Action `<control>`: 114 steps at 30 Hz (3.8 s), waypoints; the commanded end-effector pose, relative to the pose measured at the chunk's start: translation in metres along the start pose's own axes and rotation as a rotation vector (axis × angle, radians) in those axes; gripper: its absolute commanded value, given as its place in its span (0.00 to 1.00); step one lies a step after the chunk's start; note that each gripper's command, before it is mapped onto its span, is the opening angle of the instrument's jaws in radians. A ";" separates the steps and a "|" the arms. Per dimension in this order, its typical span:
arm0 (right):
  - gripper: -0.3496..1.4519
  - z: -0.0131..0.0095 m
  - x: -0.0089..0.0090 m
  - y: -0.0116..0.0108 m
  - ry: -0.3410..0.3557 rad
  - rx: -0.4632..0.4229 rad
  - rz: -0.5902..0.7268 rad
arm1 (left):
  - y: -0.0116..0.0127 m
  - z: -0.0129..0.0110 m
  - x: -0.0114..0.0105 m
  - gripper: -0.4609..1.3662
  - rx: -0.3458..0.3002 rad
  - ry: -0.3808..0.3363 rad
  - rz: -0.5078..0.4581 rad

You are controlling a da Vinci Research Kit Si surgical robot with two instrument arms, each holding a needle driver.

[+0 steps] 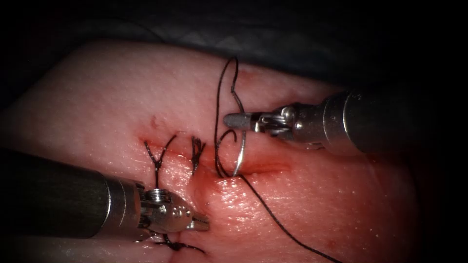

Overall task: Wound Closure
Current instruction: Insert needle into flesh below wound

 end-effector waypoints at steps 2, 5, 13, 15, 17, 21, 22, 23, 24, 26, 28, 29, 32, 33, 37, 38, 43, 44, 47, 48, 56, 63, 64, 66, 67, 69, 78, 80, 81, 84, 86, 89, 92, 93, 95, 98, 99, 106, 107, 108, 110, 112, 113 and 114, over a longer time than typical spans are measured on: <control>0.00 -0.0001 -0.0003 -0.0001 -0.007 -0.005 0.008 | 0.0000 0.0000 0.0000 0.06 -0.010 0.000 0.000; 0.00 -0.0001 -0.0010 -0.0002 -0.023 0.005 0.022 | -0.0001 -0.0001 0.0001 0.06 -0.011 0.000 0.000; 0.00 -0.0002 -0.0030 -0.0003 -0.051 0.009 0.050 | -0.0008 -0.0005 -0.0001 0.11 -0.017 0.011 -0.003; 0.00 -0.0002 -0.0033 -0.0002 -0.051 0.009 0.058 | -0.0011 -0.0007 -0.0001 0.14 -0.020 0.017 -0.003; 0.00 -0.0002 -0.0035 -0.0002 -0.053 0.009 0.062 | -0.0014 -0.0009 -0.0001 0.16 -0.022 0.017 -0.003; 0.00 0.0000 -0.0043 -0.0001 -0.065 0.018 0.078 | -0.0019 -0.0014 -0.0003 0.16 -0.015 0.024 -0.003; 0.00 0.0000 -0.0044 -0.0001 -0.067 0.018 0.082 | -0.0020 -0.0015 -0.0003 0.17 -0.015 0.027 -0.003; 0.00 0.0000 -0.0046 -0.0001 -0.069 0.018 0.085 | -0.0021 -0.0015 -0.0004 0.18 -0.016 0.026 -0.003; 0.00 0.0001 -0.0047 0.0000 -0.070 0.019 0.084 | -0.0022 -0.0015 -0.0004 0.18 -0.016 0.026 -0.002; 0.00 0.0002 -0.0049 0.0000 -0.073 0.022 0.093 | -0.0023 -0.0015 -0.0004 0.19 -0.016 0.032 -0.003; 0.00 0.0006 -0.0055 0.0000 -0.083 0.027 0.094 | -0.0024 -0.0014 -0.0003 0.19 -0.015 0.038 0.001; 0.00 0.0007 -0.0055 0.0000 -0.084 0.027 0.100 | -0.0024 -0.0014 -0.0003 0.19 -0.015 0.038 0.001; 0.00 0.0013 -0.0062 -0.0002 -0.096 0.033 0.102 | -0.0026 -0.0013 -0.0001 0.16 -0.014 0.044 0.006; 0.00 0.0013 -0.0064 -0.0003 -0.099 0.033 0.099 | -0.0027 -0.0012 -0.0001 0.15 -0.014 0.044 0.006; 0.00 0.0015 -0.0071 -0.0007 -0.119 0.039 0.105 | -0.0030 -0.0012 0.0001 0.13 -0.015 0.050 0.011; 0.00 0.0014 -0.0072 -0.0008 -0.121 0.039 0.109 | -0.0032 -0.0012 0.0001 0.13 -0.015 0.053 0.011; 0.00 0.0010 -0.0076 -0.0004 -0.127 0.023 0.120 | -0.0037 -0.0012 0.0002 0.15 -0.017 0.056 0.010; 0.00 0.0009 -0.0077 -0.0002 -0.131 0.021 0.123 | -0.0039 -0.0013 0.0003 0.15 -0.018 0.059 0.009; 0.00 0.0008 -0.0082 0.0001 -0.136 0.014 0.129 | -0.0044 -0.0014 0.0005 0.15 -0.019 0.059 0.013; 0.00 0.0008 -0.0083 0.0001 -0.137 0.014 0.128 | -0.0044 -0.0014 0.0006 0.15 -0.020 0.059 0.012; 0.00 0.0007 -0.0096 0.0002 -0.150 0.011 0.139 | -0.0046 -0.0016 0.0010 0.17 -0.022 0.059 0.015; 0.00 -0.0002 -0.0076 0.0004 -0.094 0.059 0.054 | -0.0045 -0.0016 0.0008 0.12 -0.018 0.058 0.015; 0.00 -0.0004 -0.0070 0.0003 -0.072 0.074 0.025 | -0.0045 -0.0017 0.0008 0.11 -0.018 0.058 0.015; 0.00 -0.0009 -0.0057 0.0002 -0.030 0.117 -0.044 | -0.0044 -0.0017 0.0007 0.11 -0.018 0.058 0.015; 0.00 -0.0011 -0.0052 0.0002 -0.020 0.134 -0.080 | -0.0043 -0.0017 0.0006 0.11 -0.018 0.058 0.015; 0.16 -0.0016 -0.0038 0.0001 0.004 0.152 -0.198 | -0.0043 -0.0018 0.0005 0.11 -0.018 0.058 0.016; 0.57 -0.0028 0.0002 0.0009 0.051 0.128 -0.459 | -0.0041 -0.0020 0.0003 0.11 -0.018 0.057 0.017; 0.61 -0.0030 0.0010 0.0013 0.069 0.103 -0.514 | -0.0040 -0.0020 0.0002 0.11 -0.018 0.057 0.017; 0.66 -0.0030 0.0015 0.0016 0.074 0.082 -0.546 | -0.0040 -0.0020 0.0002 0.11 -0.019 0.057 0.017; 0.73 -0.0030 0.0028 0.0020 0.076 0.042 -0.633 | -0.0040 -0.0021 0.0001 0.11 -0.019 0.057 0.017; 0.74 -0.0030 0.0033 0.0021 0.075 0.030 -0.666 | -0.0039 -0.0021 0.0001 0.10 -0.019 0.057 0.018; 0.74 -0.0027 0.0045 0.0019 0.079 0.010 -0.709 | -0.0039 -0.0021 0.0001 0.10 -0.018 0.057 0.017; 0.75 -0.0022 0.0052 0.0016 0.085 -0.008 -0.749 | -0.0039 -0.0021 0.0001 0.09 -0.018 0.057 0.018; 0.76 -0.0020 0.0054 0.0015 0.087 -0.010 -0.765 | -0.0039 -0.0021 0.0000 0.09 -0.018 0.057 0.018; 0.77 -0.0014 0.0057 0.0012 0.091 -0.018 -0.784 | -0.0038 -0.0021 0.0000 0.08 -0.018 0.057 0.018; 0.76 -0.0008 0.0060 0.0010 0.097 -0.023 -0.810 | -0.0038 -0.0021 -0.0001 0.07 -0.018 0.057 0.019; 0.75 -0.0006 0.0061 0.0011 0.097 -0.028 -0.828 | -0.0038 -0.0021 -0.0002 0.07 -0.018 0.057 0.019; 0.75 -0.0024 0.0070 0.0019 0.069 -0.084 -0.861 | -0.0038 -0.0024 -0.0007 0.12 -0.020 0.056 0.023; 0.75 -0.0028 0.0069 0.0018 0.068 -0.085 -0.860 | -0.0038 -0.0024 -0.0008 0.13 -0.020 0.056 0.024; 0.75 -0.0033 0.0067 0.0017 0.069 -0.087 -0.856 | -0.0039 -0.0024 -0.0008 0.14 -0.017 0.056 0.024; 0.74 -0.0038 0.0064 0.0015 0.070 -0.089 -0.853 | -0.0039 -0.0023 -0.0007 0.13 -0.017 0.056 0.023; 0.75 -0.0041 0.0061 0.0012 0.067 -0.088 -0.851 | -0.0039 -0.0022 -0.0005 0.10 -0.016 0.056 0.022; 0.74 -0.0042 0.0061 0.0011 0.069 -0.085 -0.850 | -0.0039 -0.0021 -0.0004 0.09 -0.016 0.056 0.021; 0.75 -0.0042 0.0061 0.0010 0.071 -0.083 -0.849 | -0.0039 -0.0021 -0.0003 0.08 -0.015 0.056 0.020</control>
